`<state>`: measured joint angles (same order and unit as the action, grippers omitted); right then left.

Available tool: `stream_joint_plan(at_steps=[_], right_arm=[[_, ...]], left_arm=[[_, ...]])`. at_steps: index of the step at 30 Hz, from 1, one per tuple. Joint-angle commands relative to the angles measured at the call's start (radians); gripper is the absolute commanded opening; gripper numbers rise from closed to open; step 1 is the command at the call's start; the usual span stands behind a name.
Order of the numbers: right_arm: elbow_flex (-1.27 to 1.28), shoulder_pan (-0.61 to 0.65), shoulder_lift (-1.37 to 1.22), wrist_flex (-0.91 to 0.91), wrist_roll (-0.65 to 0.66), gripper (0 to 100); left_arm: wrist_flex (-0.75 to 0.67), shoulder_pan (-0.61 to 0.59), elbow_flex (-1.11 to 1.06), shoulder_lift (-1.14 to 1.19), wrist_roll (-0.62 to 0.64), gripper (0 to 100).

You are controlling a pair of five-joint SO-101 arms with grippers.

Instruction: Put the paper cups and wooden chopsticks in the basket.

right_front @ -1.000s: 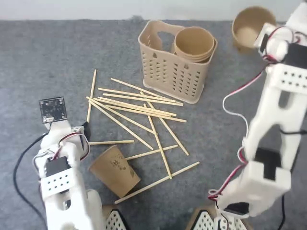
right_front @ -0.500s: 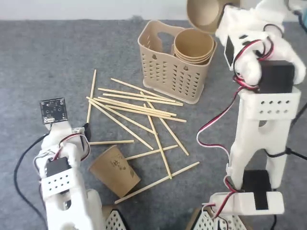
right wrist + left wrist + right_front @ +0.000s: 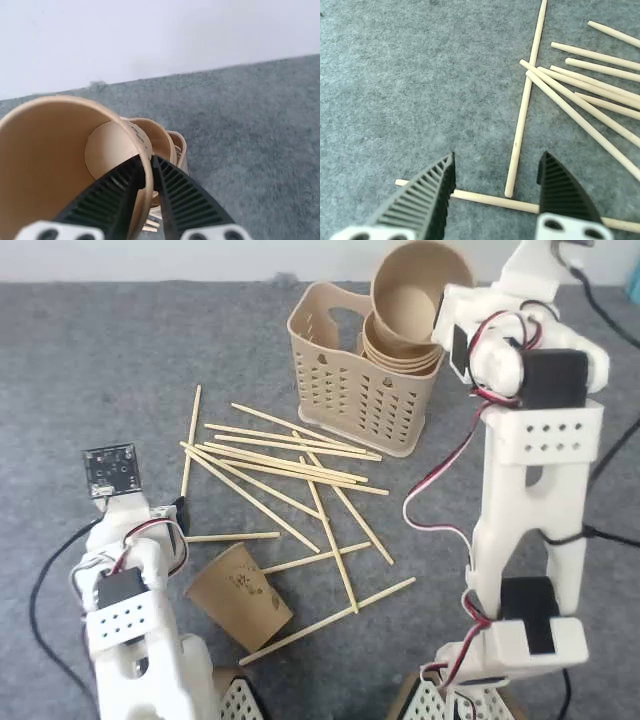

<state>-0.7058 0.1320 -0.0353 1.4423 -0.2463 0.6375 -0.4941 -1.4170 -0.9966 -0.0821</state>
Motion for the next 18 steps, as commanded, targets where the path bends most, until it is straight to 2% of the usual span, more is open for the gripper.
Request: stream_joint_plan(at_steps=[1,9,18], right_arm=[[0.006,0.007,-0.028,0.005,-0.005,1.3],[0.002,0.005,-0.096,-0.022,-0.011,14.7],[-0.16,0.015,0.189,0.162,-0.005,15.2]], left_arm=[[-0.023,0.002,0.005,-0.017,-0.012,25],[-0.021,0.002,0.004,-0.017,-0.012,25],[-0.021,0.002,0.004,-0.018,-0.012,25]])
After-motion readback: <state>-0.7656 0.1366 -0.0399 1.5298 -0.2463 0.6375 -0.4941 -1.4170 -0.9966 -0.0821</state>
